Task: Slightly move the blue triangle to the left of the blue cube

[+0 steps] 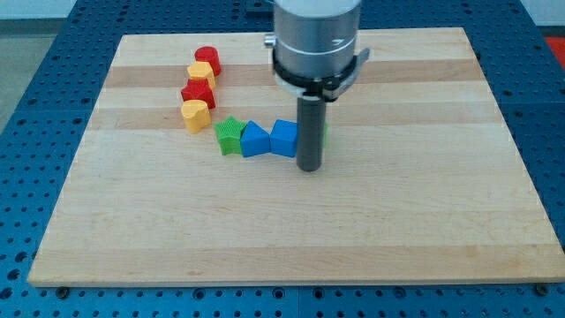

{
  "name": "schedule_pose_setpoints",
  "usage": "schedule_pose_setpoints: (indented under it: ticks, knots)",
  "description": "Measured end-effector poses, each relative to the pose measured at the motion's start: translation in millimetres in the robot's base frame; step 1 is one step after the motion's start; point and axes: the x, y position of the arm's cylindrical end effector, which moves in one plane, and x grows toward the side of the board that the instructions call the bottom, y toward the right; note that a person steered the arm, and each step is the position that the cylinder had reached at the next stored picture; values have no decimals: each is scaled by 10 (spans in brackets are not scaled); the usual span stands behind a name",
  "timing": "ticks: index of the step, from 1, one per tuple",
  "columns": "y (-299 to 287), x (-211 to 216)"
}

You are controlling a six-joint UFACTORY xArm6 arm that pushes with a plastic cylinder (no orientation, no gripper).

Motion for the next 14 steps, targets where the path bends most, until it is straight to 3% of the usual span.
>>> schedule_pose_setpoints:
  ticks: [6,12,14]
  knots:
    - [-574,-110]
    - [-642,-200]
    - [-844,39]
